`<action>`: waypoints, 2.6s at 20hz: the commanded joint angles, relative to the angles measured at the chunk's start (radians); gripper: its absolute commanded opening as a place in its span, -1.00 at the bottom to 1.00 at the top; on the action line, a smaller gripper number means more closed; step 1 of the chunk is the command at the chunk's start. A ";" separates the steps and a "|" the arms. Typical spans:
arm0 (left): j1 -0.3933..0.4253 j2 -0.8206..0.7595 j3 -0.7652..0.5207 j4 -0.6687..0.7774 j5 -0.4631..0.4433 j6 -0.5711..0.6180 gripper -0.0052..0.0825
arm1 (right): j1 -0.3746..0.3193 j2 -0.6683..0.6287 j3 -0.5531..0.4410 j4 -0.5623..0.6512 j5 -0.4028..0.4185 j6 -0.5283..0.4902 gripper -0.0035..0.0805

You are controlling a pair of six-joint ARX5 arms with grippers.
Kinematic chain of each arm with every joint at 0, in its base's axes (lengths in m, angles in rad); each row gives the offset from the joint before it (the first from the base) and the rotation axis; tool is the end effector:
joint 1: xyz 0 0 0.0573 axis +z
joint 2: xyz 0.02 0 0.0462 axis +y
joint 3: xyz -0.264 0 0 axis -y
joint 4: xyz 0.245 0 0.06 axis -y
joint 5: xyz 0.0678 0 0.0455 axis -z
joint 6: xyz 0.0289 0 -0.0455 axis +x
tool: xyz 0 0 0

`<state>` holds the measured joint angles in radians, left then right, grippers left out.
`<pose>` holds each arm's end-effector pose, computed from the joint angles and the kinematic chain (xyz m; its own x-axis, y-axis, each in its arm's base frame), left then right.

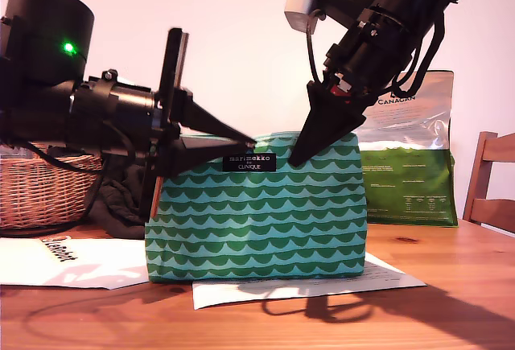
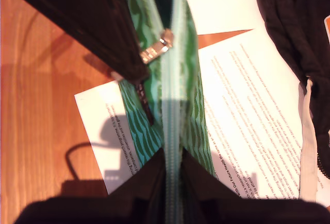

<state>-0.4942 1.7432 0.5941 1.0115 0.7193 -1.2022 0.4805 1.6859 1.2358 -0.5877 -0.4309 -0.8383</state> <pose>0.2630 -0.1633 0.1523 0.3435 -0.9335 -0.1032 0.2229 0.1878 -0.9566 0.3002 0.1701 0.2322 0.2163 0.5838 -0.7826 -0.9746 0.1772 -0.1372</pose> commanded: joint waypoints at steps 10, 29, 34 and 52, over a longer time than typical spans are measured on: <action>0.093 0.004 0.001 0.044 0.153 -0.055 -0.94 | 0.007 0.002 -0.009 0.006 0.162 0.001 -0.95; 0.018 0.003 0.001 -0.119 0.109 0.044 -0.94 | -0.003 0.002 -0.009 0.022 0.169 0.005 -0.95; -0.031 0.003 0.001 -0.203 -0.097 0.114 -0.94 | -0.003 0.002 -0.009 0.022 0.168 0.013 -0.95; -0.063 0.025 0.044 -0.151 -0.204 0.127 -0.94 | 0.056 0.002 -0.009 0.016 0.113 0.013 -0.95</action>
<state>-0.5549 1.7435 0.6369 0.8433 0.5179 -1.0843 0.5316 1.6859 1.2358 -0.5709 -0.3077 -0.8303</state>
